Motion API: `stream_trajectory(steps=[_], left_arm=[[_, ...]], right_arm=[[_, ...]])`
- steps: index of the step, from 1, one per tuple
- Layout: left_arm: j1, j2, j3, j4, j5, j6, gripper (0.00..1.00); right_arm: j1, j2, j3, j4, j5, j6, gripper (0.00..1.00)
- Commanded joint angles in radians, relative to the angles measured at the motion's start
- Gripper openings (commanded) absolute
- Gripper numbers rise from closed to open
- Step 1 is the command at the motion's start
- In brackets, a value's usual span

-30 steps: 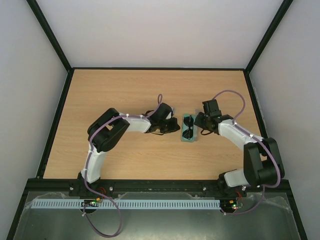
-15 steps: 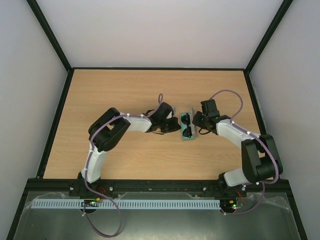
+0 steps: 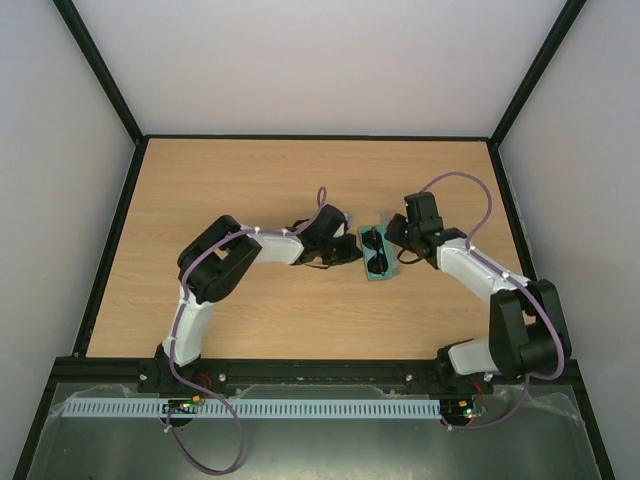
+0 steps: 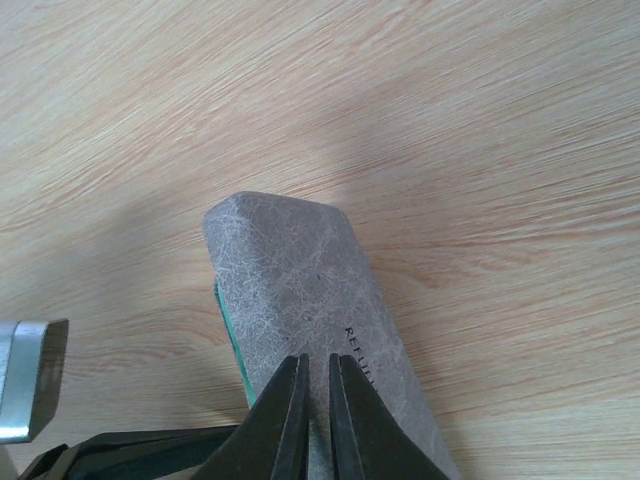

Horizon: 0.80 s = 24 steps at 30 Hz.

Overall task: Organize the sunglasses
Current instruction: Adjust the sunglasses case at the center of the board, then close the sunglasses case at the center of the board.

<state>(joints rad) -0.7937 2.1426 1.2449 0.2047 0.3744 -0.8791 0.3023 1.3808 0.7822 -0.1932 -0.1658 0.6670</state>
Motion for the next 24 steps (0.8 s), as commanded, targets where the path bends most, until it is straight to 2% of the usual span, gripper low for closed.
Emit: stream_trajectory(steps=[1, 9, 15, 24], left_arm=[[-0.003, 0.066, -0.011, -0.099, -0.035, 0.015, 0.02], [0.001, 0.069, -0.01, -0.099, -0.036, 0.015, 0.02], [0.008, 0.058, -0.033, -0.091, -0.04, 0.013, 0.02], [0.026, -0.1, -0.227, -0.058, -0.074, -0.007, 0.02]], right_arm=[[0.004, 0.044, -0.002, 0.01, -0.075, -0.007, 0.09], [0.026, 0.141, -0.037, 0.083, -0.182, -0.004, 0.07], [0.071, 0.174, -0.07, 0.123, -0.174, 0.018, 0.07], [0.073, 0.162, -0.063, 0.09, -0.148, 0.018, 0.08]])
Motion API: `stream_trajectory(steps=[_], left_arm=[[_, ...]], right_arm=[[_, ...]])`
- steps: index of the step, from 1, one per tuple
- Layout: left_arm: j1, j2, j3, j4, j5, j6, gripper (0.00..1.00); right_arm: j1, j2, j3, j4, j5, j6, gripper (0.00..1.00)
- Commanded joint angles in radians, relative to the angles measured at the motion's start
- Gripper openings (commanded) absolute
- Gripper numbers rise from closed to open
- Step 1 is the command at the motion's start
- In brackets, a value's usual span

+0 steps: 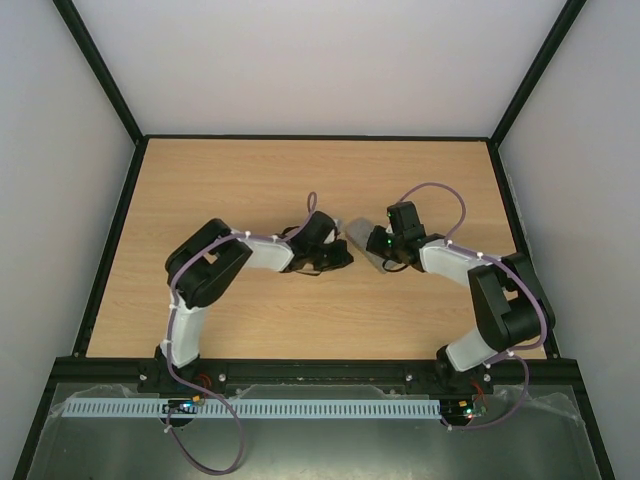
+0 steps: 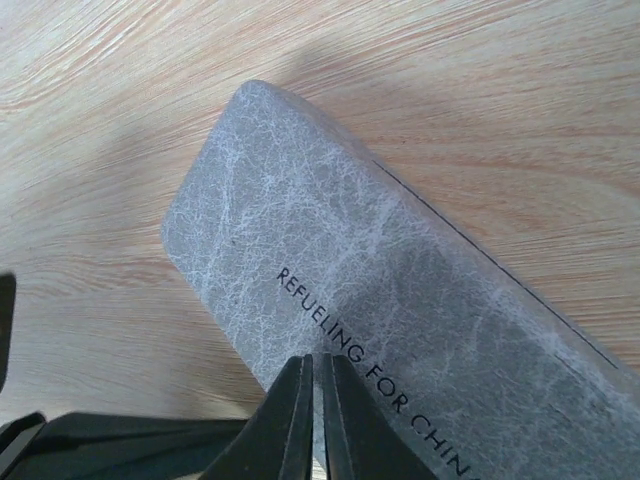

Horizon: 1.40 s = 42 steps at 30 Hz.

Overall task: Organize the sunglasses
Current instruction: Close the sunglasses case at the center of the board, then move the sunglasses case at the center of the board.

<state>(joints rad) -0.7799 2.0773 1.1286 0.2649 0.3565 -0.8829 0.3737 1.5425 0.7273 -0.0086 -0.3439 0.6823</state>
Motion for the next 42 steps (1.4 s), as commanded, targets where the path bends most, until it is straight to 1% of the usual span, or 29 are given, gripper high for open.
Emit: stream_trajectory(steps=[1, 4, 6, 7, 9, 11, 16, 21, 26, 33, 38, 42], left_arm=[[0.014, -0.062, -0.138, -0.122, -0.062, -0.001, 0.02], [0.027, -0.146, -0.224, -0.125, -0.074, 0.004, 0.04], [0.044, -0.211, -0.27, -0.138, -0.079, 0.014, 0.1], [0.052, -0.259, -0.29, -0.153, -0.09, 0.022, 0.13], [0.066, -0.33, -0.323, -0.191, -0.112, 0.039, 0.19], [0.08, -0.398, -0.348, -0.229, -0.133, 0.055, 0.23], [0.109, -0.544, -0.4, -0.303, -0.155, 0.076, 0.23], [0.153, -0.649, -0.461, -0.325, -0.152, 0.083, 0.24], [0.198, -0.701, -0.505, -0.325, -0.139, 0.09, 0.24], [0.218, -0.726, -0.534, -0.32, -0.131, 0.09, 0.24], [0.227, -0.734, -0.532, -0.328, -0.129, 0.094, 0.24], [0.241, -0.741, -0.53, -0.34, -0.129, 0.102, 0.24]], right_arm=[[0.001, -0.016, -0.001, -0.105, 0.044, 0.003, 0.12], [-0.005, -0.075, 0.026, -0.183, 0.093, -0.006, 0.2], [-0.023, -0.108, 0.035, -0.245, 0.149, -0.004, 0.26], [-0.037, -0.124, 0.03, -0.275, 0.187, -0.001, 0.27], [-0.077, -0.157, -0.002, -0.301, 0.215, 0.018, 0.29], [-0.11, -0.19, -0.046, -0.295, 0.219, 0.042, 0.3], [-0.139, -0.23, -0.113, -0.27, 0.243, 0.085, 0.25], [-0.139, -0.165, -0.119, -0.224, 0.195, 0.095, 0.24], [-0.14, -0.083, -0.095, -0.17, 0.162, 0.101, 0.23], [-0.14, 0.013, -0.02, -0.139, 0.148, 0.107, 0.23], [-0.14, 0.09, 0.071, -0.156, 0.187, 0.088, 0.23], [-0.14, 0.148, 0.127, -0.146, 0.15, 0.081, 0.23]])
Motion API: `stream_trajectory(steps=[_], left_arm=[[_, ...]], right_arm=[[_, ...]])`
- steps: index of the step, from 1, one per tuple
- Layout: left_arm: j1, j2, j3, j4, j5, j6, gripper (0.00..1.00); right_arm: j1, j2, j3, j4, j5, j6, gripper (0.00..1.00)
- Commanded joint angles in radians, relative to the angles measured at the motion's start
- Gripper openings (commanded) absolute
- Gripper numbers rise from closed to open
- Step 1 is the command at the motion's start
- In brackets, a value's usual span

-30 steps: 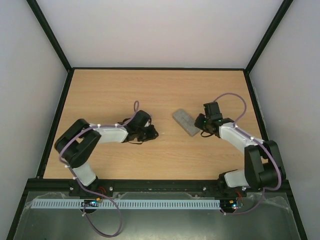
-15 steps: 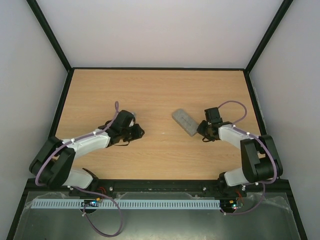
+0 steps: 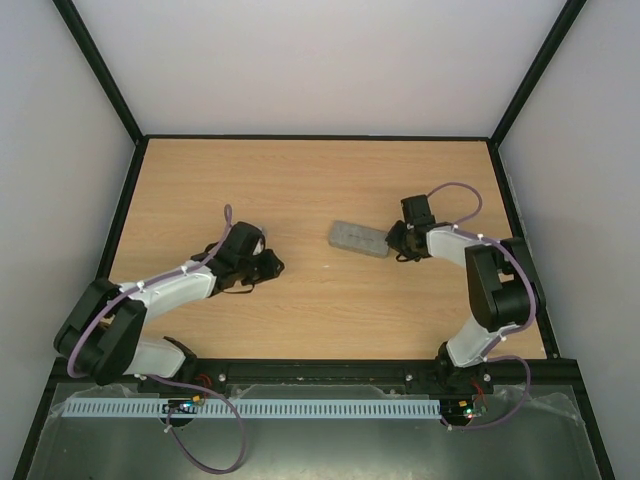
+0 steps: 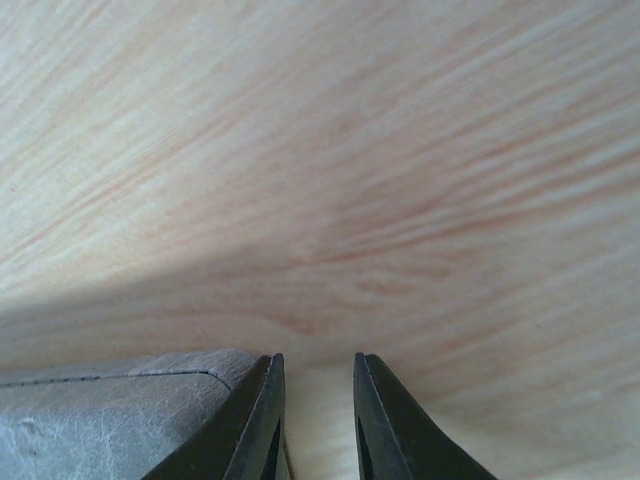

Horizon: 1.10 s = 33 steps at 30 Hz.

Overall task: Organize the sunglasses
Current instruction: Move the sunglasses case at the center of the board.

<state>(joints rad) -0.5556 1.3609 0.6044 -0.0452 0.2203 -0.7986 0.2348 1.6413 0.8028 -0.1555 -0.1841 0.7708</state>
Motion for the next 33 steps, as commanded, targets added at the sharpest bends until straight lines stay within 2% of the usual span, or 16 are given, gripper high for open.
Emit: stream_trajectory(steps=[1, 18, 30, 33], left_arm=[[0.019, -0.028, -0.006, -0.033, 0.008, 0.019, 0.24], [0.113, -0.074, 0.002, -0.094, 0.002, 0.064, 0.24], [0.139, -0.067, 0.026, -0.095, -0.006, 0.066, 0.25], [0.153, -0.065, 0.037, -0.099, -0.011, 0.071, 0.26]], right_arm=[[-0.001, 0.065, 0.063, 0.001, -0.021, -0.008, 0.23], [0.12, 0.118, 0.096, 0.034, -0.045, 0.015, 0.24], [0.141, 0.156, 0.154, 0.024, -0.045, -0.001, 0.25], [0.136, 0.119, 0.144, -0.009, -0.008, -0.023, 0.28]])
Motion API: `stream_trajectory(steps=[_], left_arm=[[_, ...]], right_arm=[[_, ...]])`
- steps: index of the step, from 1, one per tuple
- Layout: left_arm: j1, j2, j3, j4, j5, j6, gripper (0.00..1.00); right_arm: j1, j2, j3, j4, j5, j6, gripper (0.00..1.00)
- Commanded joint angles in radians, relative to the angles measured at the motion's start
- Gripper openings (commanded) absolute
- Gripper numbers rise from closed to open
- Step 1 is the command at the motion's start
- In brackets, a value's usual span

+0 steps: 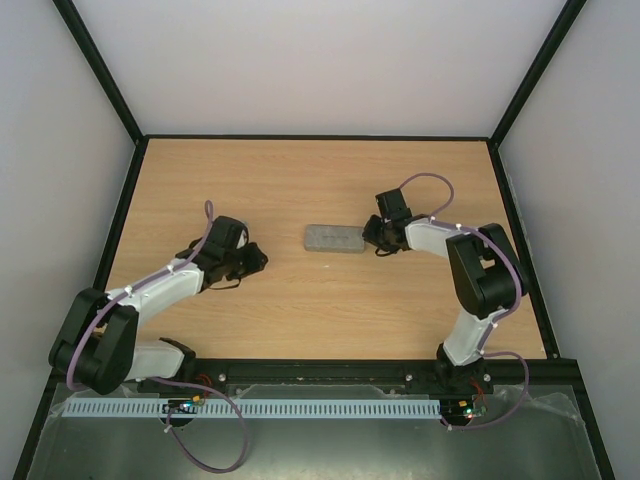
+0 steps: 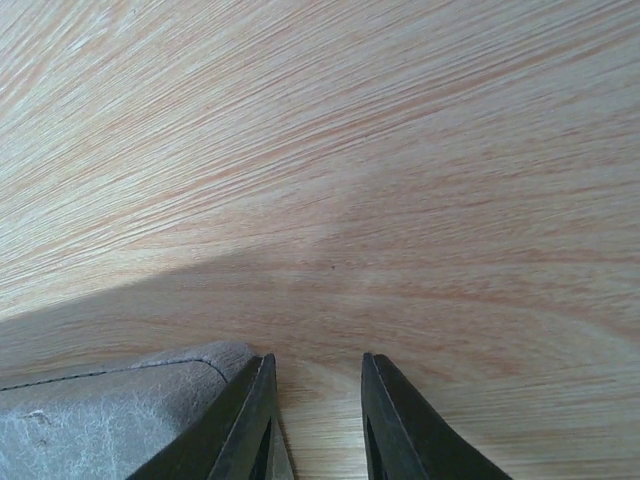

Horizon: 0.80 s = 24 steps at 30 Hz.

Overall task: Organize the sunglasses
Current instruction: Move the sunglasses case at the center of the board, then reset both arms

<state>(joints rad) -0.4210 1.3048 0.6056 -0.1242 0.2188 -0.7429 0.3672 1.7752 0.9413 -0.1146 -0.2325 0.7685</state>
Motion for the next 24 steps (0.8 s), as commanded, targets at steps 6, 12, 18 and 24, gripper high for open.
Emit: stream_trajectory(steps=[6, 12, 18, 24], left_arm=[[0.065, -0.053, 0.076, -0.049, -0.059, 0.05, 0.52], [0.139, -0.059, 0.102, -0.022, -0.104, 0.084, 0.99], [0.244, -0.024, 0.109, 0.042, -0.199, 0.126, 0.99], [0.281, 0.039, 0.131, 0.104, -0.412, 0.207, 0.99]], right_arm=[[-0.056, -0.245, -0.085, -0.106, 0.188, -0.077, 0.68], [-0.129, -0.391, -0.09, -0.166, 0.392, -0.146, 0.8], [-0.156, -0.457, -0.201, 0.016, 0.641, -0.279, 0.99], [-0.204, -0.574, -0.458, 0.492, 0.802, -0.373, 0.98]])
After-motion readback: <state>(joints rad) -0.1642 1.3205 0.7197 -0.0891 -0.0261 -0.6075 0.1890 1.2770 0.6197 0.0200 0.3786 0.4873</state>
